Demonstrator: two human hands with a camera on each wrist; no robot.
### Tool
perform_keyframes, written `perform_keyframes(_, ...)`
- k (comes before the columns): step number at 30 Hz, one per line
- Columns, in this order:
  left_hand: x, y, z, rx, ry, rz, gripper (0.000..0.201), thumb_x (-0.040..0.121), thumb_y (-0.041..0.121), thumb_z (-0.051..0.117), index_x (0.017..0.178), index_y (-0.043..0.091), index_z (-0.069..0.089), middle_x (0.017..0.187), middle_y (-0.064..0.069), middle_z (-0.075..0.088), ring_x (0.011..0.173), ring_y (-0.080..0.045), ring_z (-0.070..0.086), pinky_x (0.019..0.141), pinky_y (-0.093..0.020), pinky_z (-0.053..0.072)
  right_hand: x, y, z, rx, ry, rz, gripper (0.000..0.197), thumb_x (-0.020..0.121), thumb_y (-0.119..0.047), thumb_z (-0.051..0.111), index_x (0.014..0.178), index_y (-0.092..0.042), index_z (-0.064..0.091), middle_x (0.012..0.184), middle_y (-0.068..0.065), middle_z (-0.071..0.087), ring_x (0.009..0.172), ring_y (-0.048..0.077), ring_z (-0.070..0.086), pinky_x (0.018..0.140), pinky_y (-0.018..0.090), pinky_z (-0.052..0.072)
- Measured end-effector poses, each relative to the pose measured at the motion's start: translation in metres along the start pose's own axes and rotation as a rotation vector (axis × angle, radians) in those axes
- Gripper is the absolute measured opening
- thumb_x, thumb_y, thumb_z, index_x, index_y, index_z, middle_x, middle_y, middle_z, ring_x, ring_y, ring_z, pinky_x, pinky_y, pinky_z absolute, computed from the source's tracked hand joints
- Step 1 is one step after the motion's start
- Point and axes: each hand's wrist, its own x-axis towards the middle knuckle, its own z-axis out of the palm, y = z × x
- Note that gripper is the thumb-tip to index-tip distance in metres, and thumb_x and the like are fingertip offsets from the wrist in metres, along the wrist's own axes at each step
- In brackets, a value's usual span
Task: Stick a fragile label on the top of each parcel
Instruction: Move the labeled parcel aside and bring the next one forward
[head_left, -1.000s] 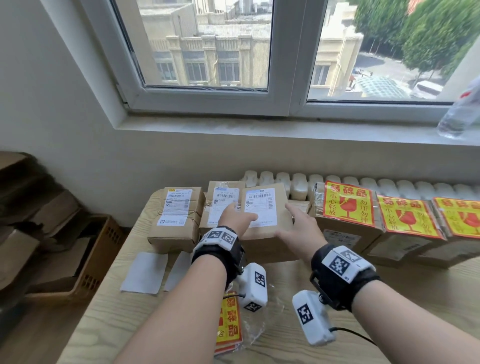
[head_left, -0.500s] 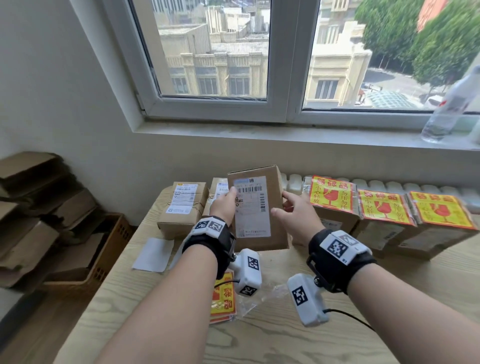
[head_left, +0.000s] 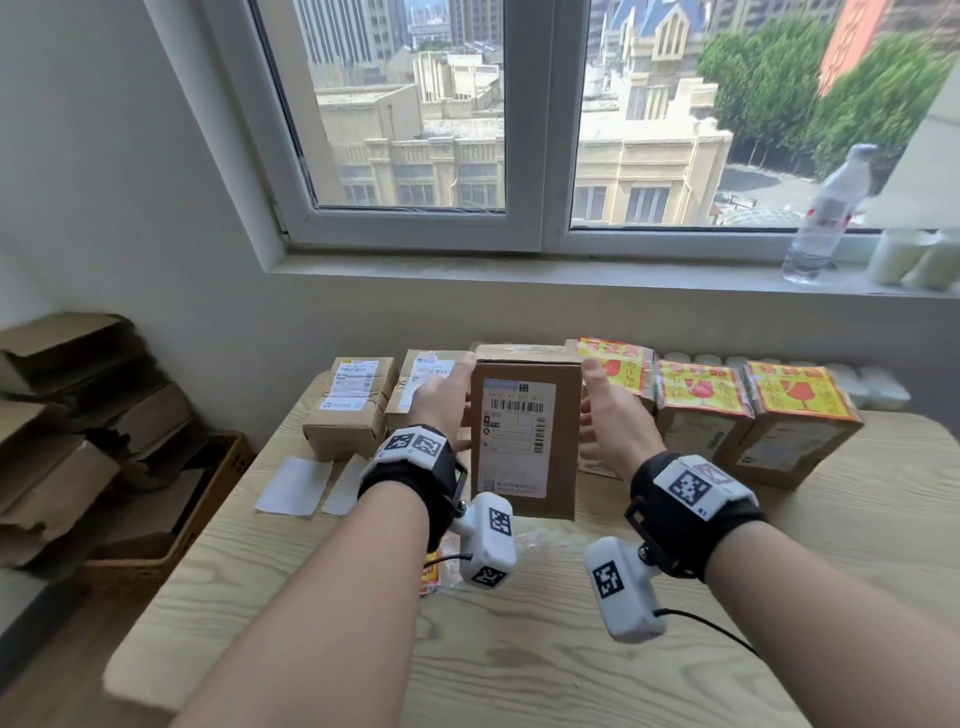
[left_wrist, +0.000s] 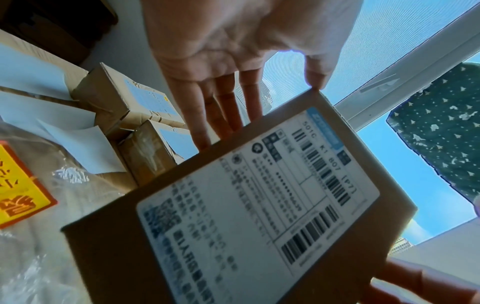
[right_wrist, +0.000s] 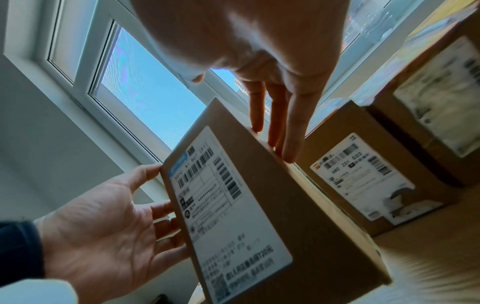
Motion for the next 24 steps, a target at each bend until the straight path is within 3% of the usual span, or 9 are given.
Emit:
perform_keyframes(2,-0.005,-0.002,0.01,-0.013,-0.026,-0.021,0.055,0.08,0.062,0.051,0.089,0.009,0.063,0.091,-0.008,0.07,0.085,-0.024,0.065,0.088,-0.044,0.053,-0.009,0.003,-0.014,-0.012,0.038,0.01,0.082,0.072,-0.089,0.017,0.082,-0.019,0.057,0.085,0.006,0.067,0.084,0.029,0.067,0.085,0.053,0.053)
perform_keyframes(3,-0.009,-0.001,0.015,-0.024,-0.052,-0.03,0.051,0.081,0.059,0.051,0.088,0.01,0.062,0.086,-0.009,0.069,0.082,-0.024,0.065,0.086,-0.043,0.054,-0.013,0.006,-0.021,-0.031,0.055,0.017,0.084,0.071,-0.09,0.015,0.081,-0.018,0.058,0.085,0.007,0.067,0.083,0.029,0.067,0.084,0.053,0.054)
perform_keyframes(6,-0.018,-0.003,0.033,-0.035,-0.173,-0.069,0.038,0.084,0.042,0.047,0.103,0.012,0.06,0.084,-0.012,0.065,0.084,-0.025,0.064,0.086,-0.046,0.054,-0.016,0.02,-0.042,-0.083,0.12,0.043,0.095,0.06,-0.095,0.008,0.084,-0.02,0.061,0.086,0.006,0.069,0.083,0.028,0.066,0.083,0.05,0.054)
perform_keyframes(8,-0.024,-0.008,0.047,-0.033,-0.265,-0.097,0.029,0.084,0.033,0.046,0.103,0.015,0.058,0.081,-0.012,0.065,0.084,-0.025,0.064,0.087,-0.047,0.054,-0.016,0.031,-0.056,-0.162,0.159,0.071,0.089,0.069,-0.09,0.01,0.09,-0.019,0.061,0.088,0.004,0.067,0.082,0.024,0.063,0.081,0.042,0.052)
perform_keyframes(11,-0.031,-0.021,0.068,-0.003,-0.357,-0.152,0.017,0.084,0.027,0.049,0.093,0.016,0.057,0.083,-0.01,0.066,0.087,-0.024,0.063,0.087,-0.044,0.054,-0.016,0.054,-0.073,-0.235,0.18,0.135,0.061,0.087,-0.072,0.027,0.089,-0.019,0.058,0.086,-0.001,0.064,0.081,0.021,0.06,0.077,0.038,0.05)
perform_keyframes(16,-0.033,-0.038,0.097,0.025,-0.366,-0.201,0.019,0.094,0.031,0.052,0.092,0.013,0.057,0.084,-0.013,0.063,0.081,-0.024,0.064,0.076,-0.037,0.057,-0.012,0.093,-0.083,-0.206,0.142,0.229,0.046,0.092,-0.057,0.039,0.091,-0.016,0.06,0.086,0.001,0.064,0.079,0.02,0.06,0.073,0.034,0.047)
perform_keyframes(19,-0.032,-0.049,0.106,0.051,-0.389,-0.233,0.016,0.097,0.026,0.05,0.096,0.013,0.057,0.085,-0.013,0.063,0.074,-0.022,0.064,0.068,-0.032,0.057,-0.011,0.109,-0.084,-0.171,0.128,0.288,0.039,0.091,-0.05,0.043,0.09,-0.015,0.06,0.083,0.001,0.062,0.073,0.016,0.06,0.07,0.036,0.054)
perform_keyframes(24,-0.029,-0.065,0.115,0.095,-0.407,-0.269,0.019,0.095,0.019,0.049,0.109,0.01,0.056,0.083,-0.014,0.065,0.074,-0.023,0.065,0.071,-0.031,0.056,-0.008,0.13,-0.084,-0.103,0.091,0.368,0.034,0.088,-0.045,0.045,0.091,-0.014,0.059,0.092,0.004,0.064,0.082,0.023,0.067,0.077,0.04,0.06)
